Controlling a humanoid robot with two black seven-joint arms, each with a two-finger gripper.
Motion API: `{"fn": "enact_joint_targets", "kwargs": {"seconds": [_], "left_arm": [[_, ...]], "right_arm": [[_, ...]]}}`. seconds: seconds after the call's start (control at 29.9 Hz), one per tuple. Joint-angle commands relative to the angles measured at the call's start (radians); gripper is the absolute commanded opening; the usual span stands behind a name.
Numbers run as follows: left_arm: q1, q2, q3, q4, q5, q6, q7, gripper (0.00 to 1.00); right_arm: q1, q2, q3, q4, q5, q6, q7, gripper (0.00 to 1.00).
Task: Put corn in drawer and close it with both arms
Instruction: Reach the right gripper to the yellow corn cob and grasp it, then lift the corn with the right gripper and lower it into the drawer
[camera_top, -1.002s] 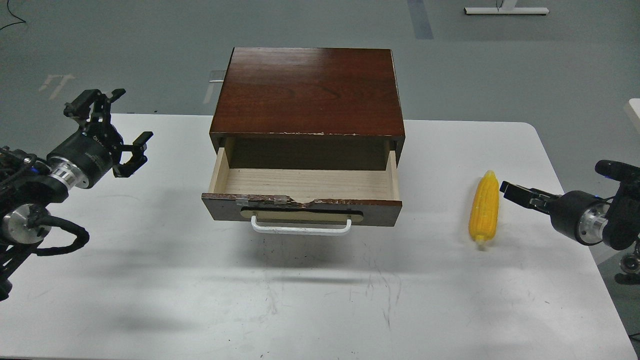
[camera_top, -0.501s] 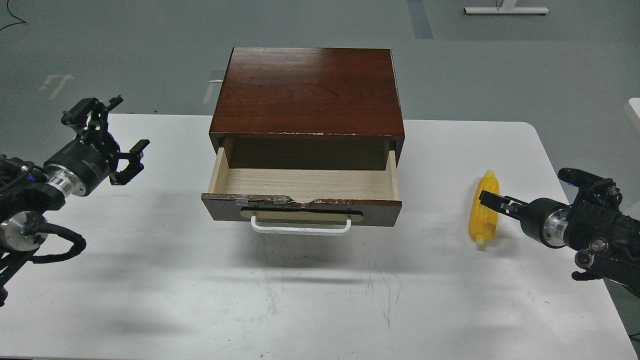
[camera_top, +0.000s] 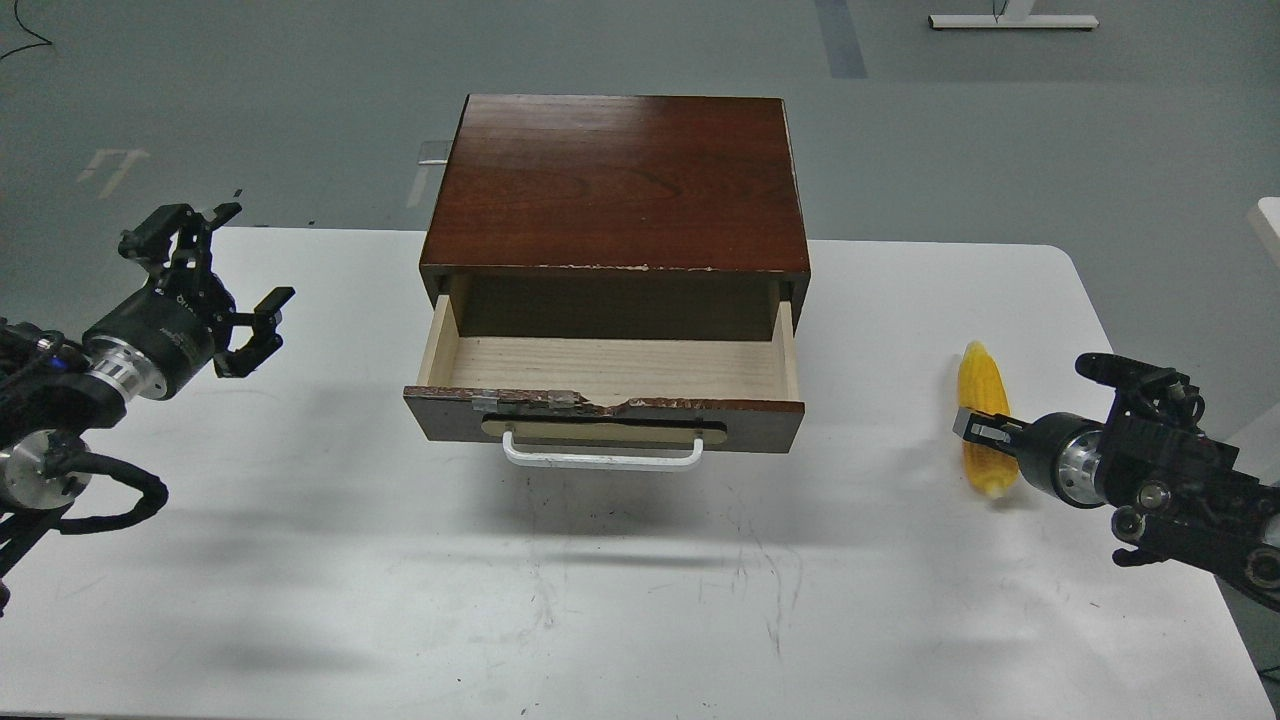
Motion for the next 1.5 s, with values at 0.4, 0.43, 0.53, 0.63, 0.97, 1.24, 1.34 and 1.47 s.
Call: {"fn": "enact_joint_targets", "kwargs": {"seconds": [0.4, 0.43, 0.53, 0.63, 0.97, 1.24, 1.34, 1.47], "left_arm": [[0.003, 0.003, 0.000, 0.000, 0.000, 0.003, -0.002, 0.98], [0.003, 0.003, 0.000, 0.000, 0.000, 0.003, 0.000, 0.98], [0.003, 0.003, -0.002, 0.000, 0.000, 0.005, 0.000, 0.98], [0.001, 0.006, -0.005, 0.000, 0.000, 0.005, 0.000, 0.98], [0.003, 0.032, -0.013, -0.003, 0.000, 0.005, -0.002, 0.98], [0.003, 0.061, -0.013, -0.003, -0.002, 0.003, -0.004, 0.98], [0.004, 0.063, -0.013, -0.003, -0.002, 0.003, -0.004, 0.98], [0.007, 0.063, -0.013, -0.003, -0.002, 0.003, -0.004, 0.98]], "right_arm": [[0.458, -0.149, 0.008, 0.077, -0.570, -0.129, 0.531, 0.06], [0.499, -0.142, 0.009, 0.084, -0.630, -0.150, 0.591, 0.06], [0.602, -0.106, 0.005, 0.096, -0.743, -0.150, 0.638, 0.07], [0.634, -0.011, 0.003, 0.101, -0.851, -0.150, 0.638, 0.07], [0.610, 0.270, -0.130, 0.026, -0.980, -0.150, 0.638, 0.18], [0.596, 0.385, -0.141, -0.045, -0.972, -0.150, 0.638, 0.86], [0.578, 0.385, -0.141, -0.045, -0.968, -0.149, 0.638, 0.97], [0.562, 0.385, -0.140, -0.043, -0.966, -0.149, 0.638, 1.00]]}}
